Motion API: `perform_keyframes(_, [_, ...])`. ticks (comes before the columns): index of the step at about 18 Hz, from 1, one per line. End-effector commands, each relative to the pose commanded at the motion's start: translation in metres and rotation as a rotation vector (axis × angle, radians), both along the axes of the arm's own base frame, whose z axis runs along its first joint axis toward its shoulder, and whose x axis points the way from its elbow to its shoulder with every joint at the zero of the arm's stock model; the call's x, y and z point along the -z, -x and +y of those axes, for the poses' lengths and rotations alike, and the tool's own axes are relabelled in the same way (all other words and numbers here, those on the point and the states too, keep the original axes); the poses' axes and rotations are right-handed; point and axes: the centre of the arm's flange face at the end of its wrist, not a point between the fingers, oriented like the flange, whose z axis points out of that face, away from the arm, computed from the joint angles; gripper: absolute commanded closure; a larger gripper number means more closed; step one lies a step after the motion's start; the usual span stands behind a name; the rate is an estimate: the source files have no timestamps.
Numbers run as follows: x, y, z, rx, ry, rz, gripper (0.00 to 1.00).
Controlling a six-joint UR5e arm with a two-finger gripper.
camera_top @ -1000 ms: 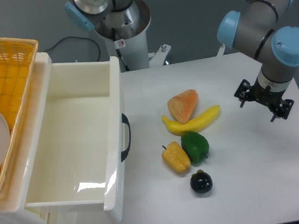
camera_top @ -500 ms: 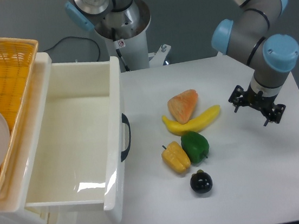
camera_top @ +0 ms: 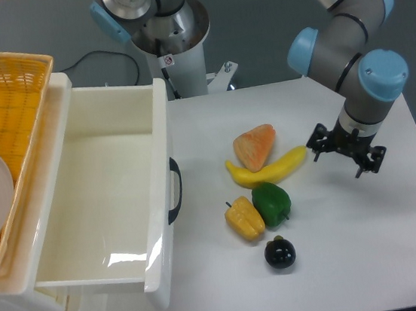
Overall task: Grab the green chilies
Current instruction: 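Move the open gripper toward the green bell pepper and lower it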
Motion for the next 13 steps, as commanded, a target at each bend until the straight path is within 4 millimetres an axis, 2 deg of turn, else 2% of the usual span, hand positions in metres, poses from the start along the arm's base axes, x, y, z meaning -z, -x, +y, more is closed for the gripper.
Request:
perform_keyframes(6, [0.002,-0.018,0.014,-0.263,-0.015,-0.080,0.00])
perform_keyframes(10, [0.008,-0.028,0.013,-0.322,-0.016,-0.116,0.00])
perform_keyframes(13, [0.009,-0.036,0.024,-0.355,-0.019,-0.133,0.00])
